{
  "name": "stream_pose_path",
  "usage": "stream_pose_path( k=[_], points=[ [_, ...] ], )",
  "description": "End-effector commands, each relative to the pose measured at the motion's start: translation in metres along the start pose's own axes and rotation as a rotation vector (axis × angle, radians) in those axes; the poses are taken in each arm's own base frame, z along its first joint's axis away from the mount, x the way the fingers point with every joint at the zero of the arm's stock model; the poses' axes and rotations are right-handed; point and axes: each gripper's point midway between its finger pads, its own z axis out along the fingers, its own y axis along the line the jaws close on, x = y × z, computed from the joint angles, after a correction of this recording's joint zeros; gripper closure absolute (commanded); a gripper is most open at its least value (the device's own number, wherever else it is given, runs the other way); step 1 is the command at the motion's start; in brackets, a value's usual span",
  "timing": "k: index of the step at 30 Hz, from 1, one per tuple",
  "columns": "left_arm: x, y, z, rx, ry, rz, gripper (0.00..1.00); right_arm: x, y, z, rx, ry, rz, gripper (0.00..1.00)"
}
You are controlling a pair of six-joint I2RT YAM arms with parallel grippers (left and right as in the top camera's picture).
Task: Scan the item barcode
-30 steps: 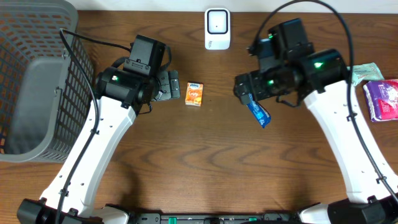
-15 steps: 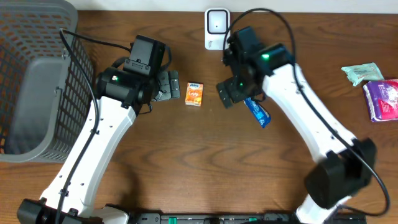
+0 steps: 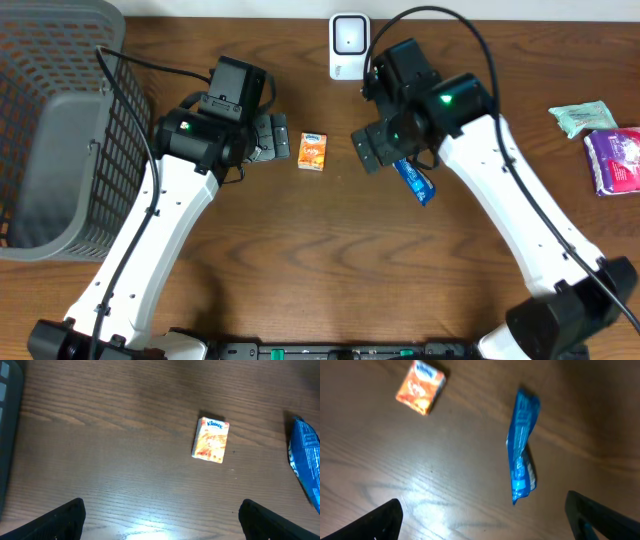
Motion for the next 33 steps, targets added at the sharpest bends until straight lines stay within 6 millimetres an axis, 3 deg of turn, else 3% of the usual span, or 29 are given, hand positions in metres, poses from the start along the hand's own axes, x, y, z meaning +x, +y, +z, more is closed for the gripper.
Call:
stream_pose_path(
  k=[1, 4, 8, 12, 15, 22, 29, 33],
  points=[
    [-0.001, 0.002, 0.001, -0.008, 0.002, 0.008, 0.02, -0.012, -0.003, -0.007, 0.020, -0.058, -0.010, 0.05],
    [-0.001, 0.002, 0.001, -0.009, 0.002, 0.008, 0.02, -0.014, -0.003, 0.005, 0.021, -0.060, -0.009, 0.12],
    [-0.001, 0.002, 0.001, -0.009, 0.002, 0.008, 0.02, -0.012, -0.002, 0.036, 0.029, -0.041, -0.012, 0.13],
    [-0.001, 0.002, 0.001, -0.009, 0.002, 0.008, 0.02, 0.003, -0.037, 0.079, 0.238, 0.016, -0.019, 0.13],
    [-0.001, 0.002, 0.001, -0.009, 0.002, 0.008, 0.02, 0.014, -0.037, 0.106, 0.250, 0.058, -0.027, 0.15],
    [-0.001, 0.002, 0.001, -0.009, 0.002, 0.008, 0.02, 0.038, -0.034, 0.146, 0.274, 0.165, -0.074, 0.21],
    [-0.001, 0.002, 0.001, -0.009, 0.002, 0.008, 0.02, 0.049, -0.058, 0.190, 0.451, 0.232, -0.126, 0.23],
    [-0.001, 0.002, 0.001, -0.008, 0.002, 0.008, 0.02, 0.056, -0.068, 0.205, 0.498, 0.260, -0.137, 0.23]
  ],
)
